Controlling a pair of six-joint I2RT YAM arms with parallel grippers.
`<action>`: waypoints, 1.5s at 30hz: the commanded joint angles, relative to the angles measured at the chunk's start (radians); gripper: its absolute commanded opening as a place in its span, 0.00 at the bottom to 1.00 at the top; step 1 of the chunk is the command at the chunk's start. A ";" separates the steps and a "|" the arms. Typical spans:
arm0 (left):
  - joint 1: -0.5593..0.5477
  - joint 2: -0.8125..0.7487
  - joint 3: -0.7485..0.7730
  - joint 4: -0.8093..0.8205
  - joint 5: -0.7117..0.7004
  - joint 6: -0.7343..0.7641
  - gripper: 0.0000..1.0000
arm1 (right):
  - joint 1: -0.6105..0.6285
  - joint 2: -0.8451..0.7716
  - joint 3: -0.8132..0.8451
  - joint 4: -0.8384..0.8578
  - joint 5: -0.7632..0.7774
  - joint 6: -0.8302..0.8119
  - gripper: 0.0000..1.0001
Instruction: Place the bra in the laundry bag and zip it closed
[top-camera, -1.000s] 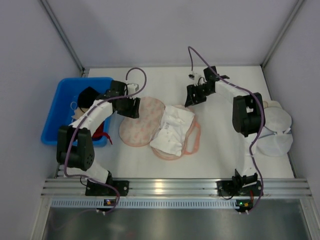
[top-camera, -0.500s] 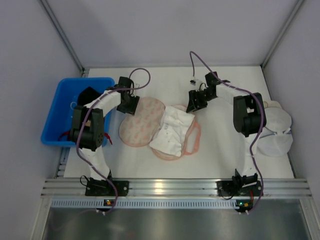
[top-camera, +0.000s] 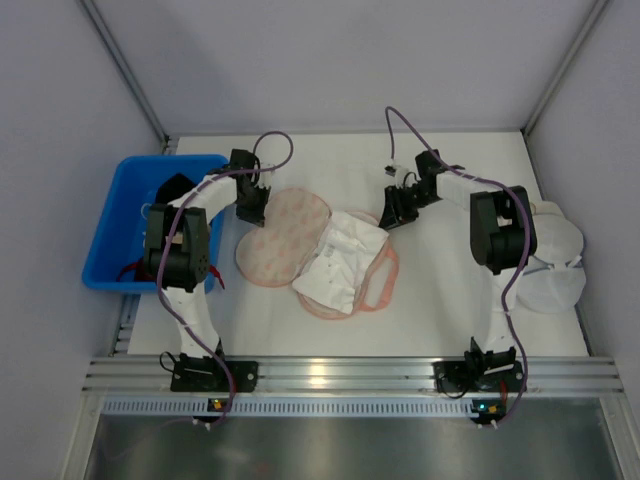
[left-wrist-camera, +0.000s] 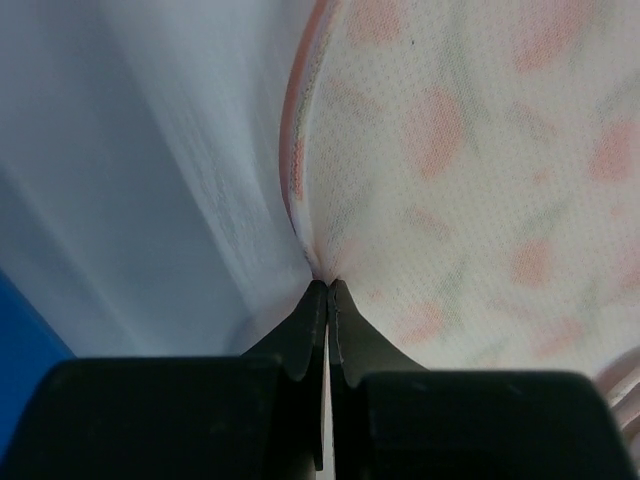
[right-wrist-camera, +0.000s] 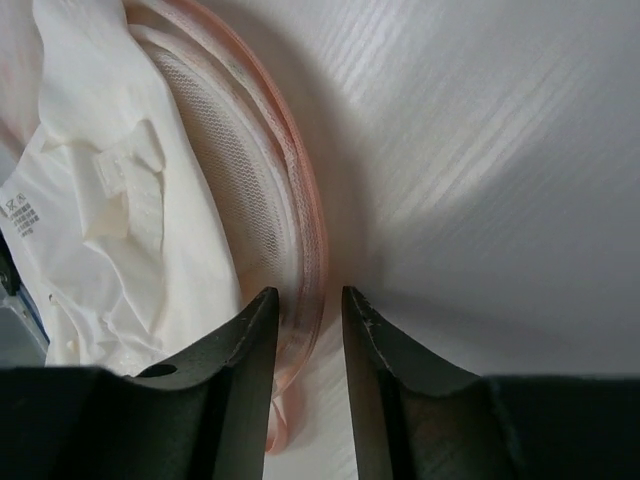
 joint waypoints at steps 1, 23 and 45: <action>0.004 -0.044 0.075 0.005 0.060 -0.005 0.00 | -0.024 -0.059 -0.035 -0.018 0.012 -0.033 0.32; -0.463 -0.215 0.208 -0.180 -0.278 -0.014 0.00 | -0.025 -0.120 -0.075 -0.010 -0.041 0.033 0.00; -0.415 -0.334 0.124 -0.110 0.329 -0.246 0.56 | -0.097 -0.143 -0.063 -0.055 0.048 -0.011 0.18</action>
